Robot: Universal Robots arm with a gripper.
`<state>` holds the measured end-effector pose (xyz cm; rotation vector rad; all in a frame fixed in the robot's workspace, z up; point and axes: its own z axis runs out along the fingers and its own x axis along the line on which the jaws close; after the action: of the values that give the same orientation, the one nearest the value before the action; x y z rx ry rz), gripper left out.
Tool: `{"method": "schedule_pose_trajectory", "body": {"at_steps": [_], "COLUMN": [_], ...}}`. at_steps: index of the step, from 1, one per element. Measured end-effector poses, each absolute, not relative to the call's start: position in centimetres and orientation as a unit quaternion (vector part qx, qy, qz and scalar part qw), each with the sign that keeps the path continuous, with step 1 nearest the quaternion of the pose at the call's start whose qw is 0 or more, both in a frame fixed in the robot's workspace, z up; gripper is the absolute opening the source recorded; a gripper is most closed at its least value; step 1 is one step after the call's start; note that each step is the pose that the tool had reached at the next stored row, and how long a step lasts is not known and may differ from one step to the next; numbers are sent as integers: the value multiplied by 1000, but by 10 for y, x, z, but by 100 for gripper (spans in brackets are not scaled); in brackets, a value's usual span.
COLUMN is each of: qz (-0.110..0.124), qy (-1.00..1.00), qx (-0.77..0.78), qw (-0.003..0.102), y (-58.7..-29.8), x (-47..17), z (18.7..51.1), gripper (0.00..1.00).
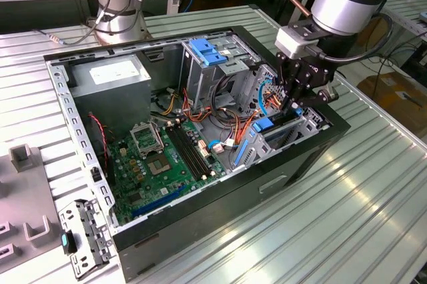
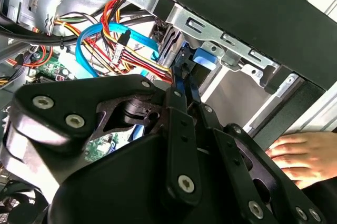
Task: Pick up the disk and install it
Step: 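Insert the first disk wire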
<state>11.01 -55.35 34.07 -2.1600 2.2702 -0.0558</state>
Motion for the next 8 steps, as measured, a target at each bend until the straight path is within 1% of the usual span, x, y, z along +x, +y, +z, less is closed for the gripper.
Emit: {"method": "schedule_pose_trajectory", "body": {"at_steps": [4, 5, 8], "qz": [-18, -18, -18], "qy": [724, 724, 724], "qx": [-689, -689, -689], "qw": [4, 4, 4], "y": [-553, -553, -553], "x": [110, 110, 110], "z": [341, 342, 351], "gripper": [18, 24, 24]}}
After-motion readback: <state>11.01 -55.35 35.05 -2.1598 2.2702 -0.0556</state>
